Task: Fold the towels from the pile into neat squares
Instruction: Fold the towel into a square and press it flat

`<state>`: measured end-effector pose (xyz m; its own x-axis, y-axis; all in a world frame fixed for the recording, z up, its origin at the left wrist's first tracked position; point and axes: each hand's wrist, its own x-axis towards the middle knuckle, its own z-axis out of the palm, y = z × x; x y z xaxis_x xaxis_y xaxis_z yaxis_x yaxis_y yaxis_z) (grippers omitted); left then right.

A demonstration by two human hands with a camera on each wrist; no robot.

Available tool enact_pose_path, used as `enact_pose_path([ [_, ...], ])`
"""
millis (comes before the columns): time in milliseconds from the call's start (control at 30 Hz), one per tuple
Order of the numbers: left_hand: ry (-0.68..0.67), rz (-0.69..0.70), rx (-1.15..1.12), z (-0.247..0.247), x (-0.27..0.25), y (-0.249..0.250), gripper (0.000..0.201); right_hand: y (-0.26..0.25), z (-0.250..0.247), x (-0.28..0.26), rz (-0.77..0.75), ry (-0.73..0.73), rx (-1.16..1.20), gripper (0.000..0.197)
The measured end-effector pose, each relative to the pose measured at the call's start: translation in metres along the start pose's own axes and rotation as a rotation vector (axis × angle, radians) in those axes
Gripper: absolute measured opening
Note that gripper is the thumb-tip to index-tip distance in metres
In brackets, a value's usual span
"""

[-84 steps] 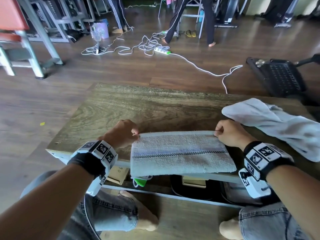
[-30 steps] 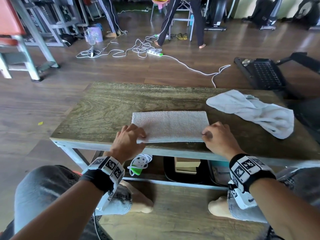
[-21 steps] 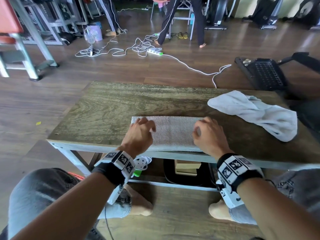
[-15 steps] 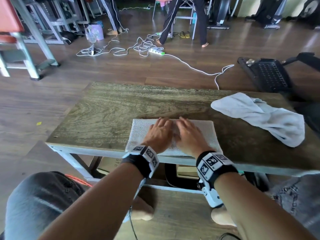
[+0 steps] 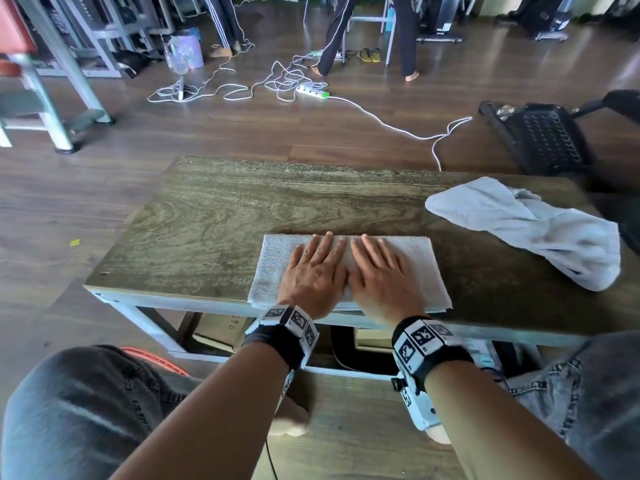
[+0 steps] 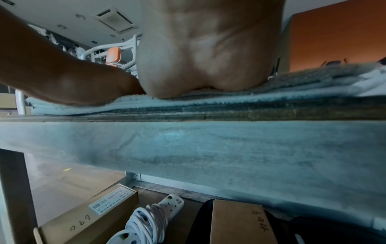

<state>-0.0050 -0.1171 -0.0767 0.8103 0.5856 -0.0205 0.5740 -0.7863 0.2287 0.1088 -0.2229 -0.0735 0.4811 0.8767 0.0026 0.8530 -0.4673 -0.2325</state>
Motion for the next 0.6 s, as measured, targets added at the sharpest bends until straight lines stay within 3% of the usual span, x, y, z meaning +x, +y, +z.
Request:
enact_pose_path([
  [600, 0.031, -0.138, -0.036, -0.015, -0.027, -0.03, 0.065, 0.046, -0.017, -0.009, 0.185, -0.099, 0.004, 0.074],
])
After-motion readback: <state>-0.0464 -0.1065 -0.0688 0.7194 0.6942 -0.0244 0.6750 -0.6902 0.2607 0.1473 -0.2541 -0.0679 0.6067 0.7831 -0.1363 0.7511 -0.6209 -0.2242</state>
